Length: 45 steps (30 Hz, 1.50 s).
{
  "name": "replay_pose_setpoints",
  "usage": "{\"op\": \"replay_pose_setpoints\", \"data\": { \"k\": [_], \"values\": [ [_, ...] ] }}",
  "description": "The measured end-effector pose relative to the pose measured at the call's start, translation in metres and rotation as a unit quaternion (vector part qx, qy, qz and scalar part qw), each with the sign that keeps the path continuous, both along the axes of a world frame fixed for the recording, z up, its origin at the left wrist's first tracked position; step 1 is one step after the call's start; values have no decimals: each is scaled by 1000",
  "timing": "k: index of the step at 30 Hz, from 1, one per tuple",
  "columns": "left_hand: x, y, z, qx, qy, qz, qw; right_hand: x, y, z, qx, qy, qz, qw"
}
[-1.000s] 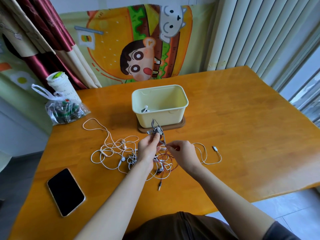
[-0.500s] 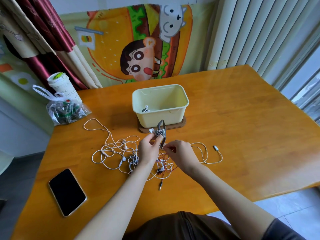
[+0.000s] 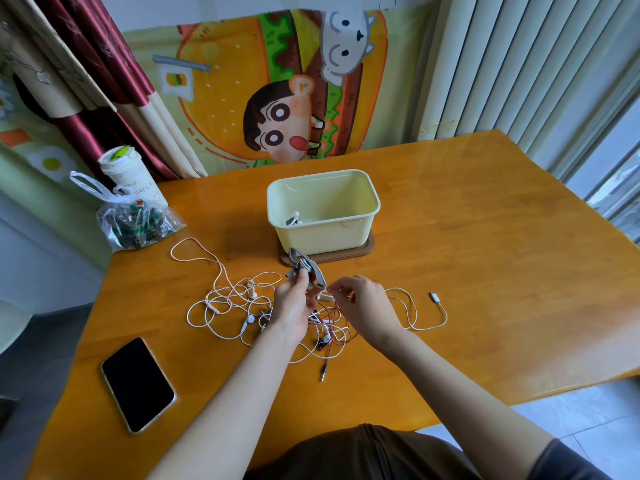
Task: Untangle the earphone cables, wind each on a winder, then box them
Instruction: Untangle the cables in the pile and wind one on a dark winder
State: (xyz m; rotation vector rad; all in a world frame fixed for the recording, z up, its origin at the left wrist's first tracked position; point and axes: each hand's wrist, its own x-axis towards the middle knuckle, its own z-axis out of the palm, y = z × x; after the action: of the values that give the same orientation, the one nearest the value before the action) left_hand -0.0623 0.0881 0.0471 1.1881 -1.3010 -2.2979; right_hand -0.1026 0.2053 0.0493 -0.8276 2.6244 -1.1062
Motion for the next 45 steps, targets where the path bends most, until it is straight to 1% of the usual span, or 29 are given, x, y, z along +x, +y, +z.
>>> {"op": "replay_pose_setpoints", "data": {
  "k": [7,12,14,17,19,20,22,23,24,27,30,34,38,40,42,43,45],
  "values": [
    [3,-2,1,6,4,-28,1000,-3,4,-2,10,14,3,1000],
    [3,-2,0,7,-3,-27,1000,0,2,1,15,36,21,999],
    [3,0,0,-12,-11,-34,999,0,4,2,16,39,26,999],
    [3,1,-4,-104,-36,-55,992,0,5,6,11,44,33,998],
    [4,2,-8,-194,-48,-88,976,1,4,8,8,43,40,998],
    [5,3,-10,-252,-51,-109,960,2,3,8,9,43,43,998],
    [7,5,-12,-364,-63,-145,918,1,2,8,22,42,49,998],
    [8,5,-13,-396,-67,-155,902,-1,3,8,30,42,50,997],
    [9,3,-15,-408,-67,-165,896,-4,5,9,35,44,50,997],
    [12,-2,-21,-395,-63,-212,892,-15,12,15,33,54,39,997],
    [14,-3,-25,-362,-61,-261,893,-29,19,20,45,48,43,997],
    [14,-3,-21,-368,-58,-322,871,-43,24,21,7,39,14,999],
    [17,-2,-13,-324,-18,-348,880,-50,26,18,-32,11,-7,999],
    [17,-2,-8,-278,5,-366,888,-52,26,14,-49,-5,-17,999],
    [17,-2,-1,-209,28,-380,900,-51,23,9,-45,-29,-17,998],
    [16,-1,1,-167,41,-376,910,-50,22,6,-48,-52,-19,997],
    [14,2,3,-67,76,-333,937,-44,19,2,-87,-115,-35,989]
  ]
}}
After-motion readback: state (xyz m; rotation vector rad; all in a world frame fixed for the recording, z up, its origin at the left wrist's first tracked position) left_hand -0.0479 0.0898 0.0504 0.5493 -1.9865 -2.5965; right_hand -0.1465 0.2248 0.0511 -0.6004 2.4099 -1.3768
